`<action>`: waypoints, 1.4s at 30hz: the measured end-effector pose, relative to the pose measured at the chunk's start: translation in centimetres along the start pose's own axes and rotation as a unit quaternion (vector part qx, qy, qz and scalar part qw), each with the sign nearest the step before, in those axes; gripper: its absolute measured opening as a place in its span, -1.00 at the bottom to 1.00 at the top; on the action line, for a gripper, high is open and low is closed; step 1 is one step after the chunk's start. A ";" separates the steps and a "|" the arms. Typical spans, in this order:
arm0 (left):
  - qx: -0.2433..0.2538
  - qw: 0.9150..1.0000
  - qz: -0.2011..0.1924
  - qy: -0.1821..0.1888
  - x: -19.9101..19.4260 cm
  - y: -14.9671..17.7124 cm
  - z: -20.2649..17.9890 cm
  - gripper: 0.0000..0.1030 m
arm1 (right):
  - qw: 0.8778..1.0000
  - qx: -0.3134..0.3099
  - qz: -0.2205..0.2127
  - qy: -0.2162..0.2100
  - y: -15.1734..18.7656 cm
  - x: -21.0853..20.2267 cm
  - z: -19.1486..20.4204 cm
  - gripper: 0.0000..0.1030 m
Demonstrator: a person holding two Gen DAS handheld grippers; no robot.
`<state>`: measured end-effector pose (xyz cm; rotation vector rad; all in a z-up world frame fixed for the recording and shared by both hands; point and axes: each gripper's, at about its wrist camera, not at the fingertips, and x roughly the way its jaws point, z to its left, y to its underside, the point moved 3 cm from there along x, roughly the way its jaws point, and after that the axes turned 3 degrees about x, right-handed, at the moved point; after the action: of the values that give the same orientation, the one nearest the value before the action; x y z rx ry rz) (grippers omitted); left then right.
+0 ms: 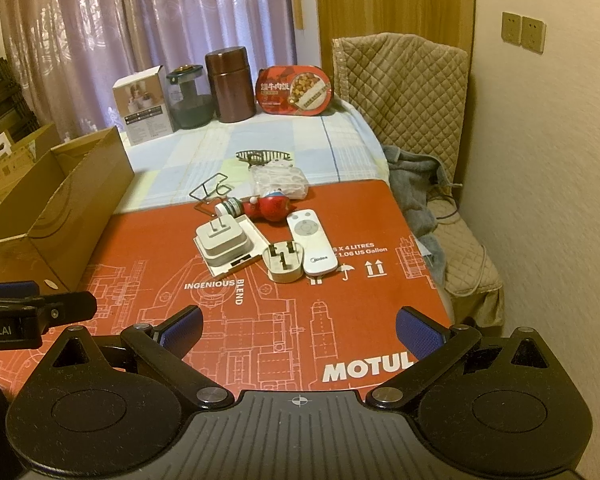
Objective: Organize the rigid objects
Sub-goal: 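Move the left tool toward the white plug adapter on its tray, then grasp the white plug adapter with the left tool while the right tool grasps the white UK plug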
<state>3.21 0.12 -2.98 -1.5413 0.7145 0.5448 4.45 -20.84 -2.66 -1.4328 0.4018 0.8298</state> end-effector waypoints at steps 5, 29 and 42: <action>0.024 1.000 -0.001 -0.003 0.9 -0.1 -0.1 0.88 | 1.000 0.005 -0.003 0.001 0.1 0.3 -0.3 0.95; 0.123 0.992 -0.002 0.021 12.2 -3.1 1.8 0.86 | 1.000 0.022 -0.008 -0.016 -1.6 9.9 0.4 0.55; 0.134 0.989 0.008 0.057 17.3 -3.7 2.6 0.81 | 0.999 0.010 0.035 -0.022 -1.5 18.3 0.7 0.22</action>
<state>18.10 0.64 -12.97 -1.3241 0.8527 0.3578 17.58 -15.32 -14.24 -1.3853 0.4273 0.9091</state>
